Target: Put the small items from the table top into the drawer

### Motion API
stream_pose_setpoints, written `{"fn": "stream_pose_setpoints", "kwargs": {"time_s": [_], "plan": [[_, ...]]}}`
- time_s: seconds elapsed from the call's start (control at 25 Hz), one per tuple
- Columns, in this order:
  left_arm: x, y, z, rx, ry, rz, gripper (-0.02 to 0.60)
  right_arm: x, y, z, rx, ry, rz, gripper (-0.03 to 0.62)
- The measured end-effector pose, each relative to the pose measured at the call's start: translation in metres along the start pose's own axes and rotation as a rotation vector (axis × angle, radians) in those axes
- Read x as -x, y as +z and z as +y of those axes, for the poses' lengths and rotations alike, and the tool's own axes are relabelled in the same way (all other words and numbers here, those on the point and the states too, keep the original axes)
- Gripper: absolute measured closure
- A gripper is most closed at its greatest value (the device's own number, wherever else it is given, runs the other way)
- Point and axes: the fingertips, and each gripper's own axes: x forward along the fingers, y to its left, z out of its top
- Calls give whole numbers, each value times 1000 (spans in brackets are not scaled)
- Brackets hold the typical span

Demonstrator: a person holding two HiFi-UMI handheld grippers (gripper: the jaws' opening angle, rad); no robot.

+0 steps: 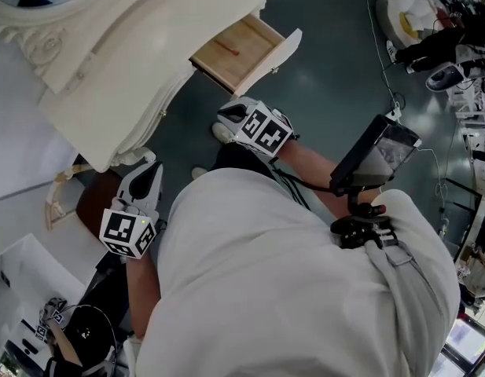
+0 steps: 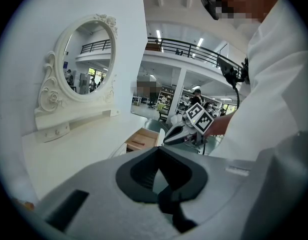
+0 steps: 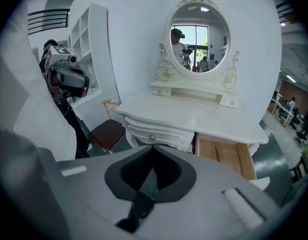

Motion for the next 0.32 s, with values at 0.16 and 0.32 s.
{"fn": "stream_pose_setpoints", "kwargs": {"time_s": [0.16,0.32], "plan": [[-2,3,1,-9,-5,0,581,0,1,-4,0,-10,-6,594],[-3,6,2,-21,-3,-1,581,-1,3,-8,12,-16,-2,594]]}}
